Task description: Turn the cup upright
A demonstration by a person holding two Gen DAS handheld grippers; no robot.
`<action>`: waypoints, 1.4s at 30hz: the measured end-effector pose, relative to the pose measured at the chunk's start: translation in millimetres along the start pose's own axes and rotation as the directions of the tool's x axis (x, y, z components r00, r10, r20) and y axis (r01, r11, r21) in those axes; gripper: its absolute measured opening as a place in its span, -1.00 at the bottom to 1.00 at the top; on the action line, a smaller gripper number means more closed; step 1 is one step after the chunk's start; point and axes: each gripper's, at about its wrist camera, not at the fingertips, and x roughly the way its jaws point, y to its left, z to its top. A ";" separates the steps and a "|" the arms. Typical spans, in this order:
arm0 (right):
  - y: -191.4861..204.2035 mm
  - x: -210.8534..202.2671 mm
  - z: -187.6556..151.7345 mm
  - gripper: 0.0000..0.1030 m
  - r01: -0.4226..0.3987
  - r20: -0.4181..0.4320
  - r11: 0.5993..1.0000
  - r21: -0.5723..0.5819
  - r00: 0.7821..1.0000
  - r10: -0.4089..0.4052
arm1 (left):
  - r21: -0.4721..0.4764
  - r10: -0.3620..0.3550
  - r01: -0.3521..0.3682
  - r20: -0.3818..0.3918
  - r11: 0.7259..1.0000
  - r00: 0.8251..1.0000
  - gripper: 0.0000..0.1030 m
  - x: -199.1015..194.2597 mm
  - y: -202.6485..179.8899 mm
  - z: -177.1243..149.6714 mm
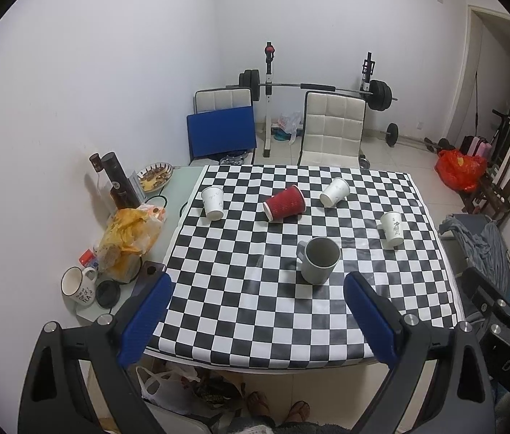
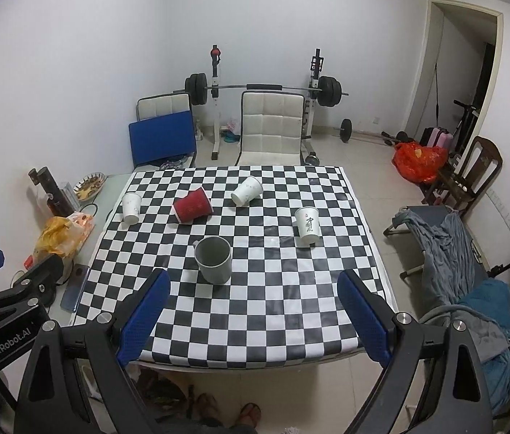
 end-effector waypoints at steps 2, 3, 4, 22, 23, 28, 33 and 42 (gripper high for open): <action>-0.3 1.3 0.1 0.85 0.000 -0.006 1.000 -0.002 1.000 0.000 | 0.001 0.002 -0.002 0.002 1.000 1.000 0.88 -0.1 -0.2 -0.1; 0.1 2.0 -0.6 0.85 0.003 -0.006 1.000 -0.003 1.000 -0.004 | 0.005 0.003 -0.003 0.002 1.000 1.000 0.88 0.2 0.6 0.1; -0.1 2.1 -0.7 0.85 0.006 -0.006 1.000 -0.005 1.000 -0.006 | 0.004 0.005 -0.005 0.001 1.000 1.000 0.88 -0.4 0.3 1.0; -0.8 2.7 2.1 0.85 0.005 -0.004 1.000 -0.005 1.000 -0.005 | -0.011 0.038 -0.038 0.012 0.999 0.999 0.89 -3.8 2.3 9.0; -1.8 3.0 2.7 0.85 0.005 -0.003 1.000 -0.004 1.000 -0.005 | -0.011 0.039 -0.039 0.014 0.999 0.999 0.89 -4.1 1.9 8.5; -0.8 2.7 1.7 0.85 0.005 -0.002 1.000 -0.005 1.000 -0.005 | -0.012 0.041 -0.041 0.016 0.999 0.999 0.89 -3.8 2.1 9.5; -1.7 3.4 1.9 0.85 0.005 -0.002 1.000 -0.003 1.000 -0.005 | -0.011 0.039 -0.038 0.017 0.999 0.999 0.89 -3.7 2.3 9.2; -1.0 3.2 0.9 0.85 0.006 -0.001 1.000 -0.002 1.000 -0.006 | -0.012 0.040 -0.040 0.017 0.999 0.999 0.89 -3.7 1.8 8.2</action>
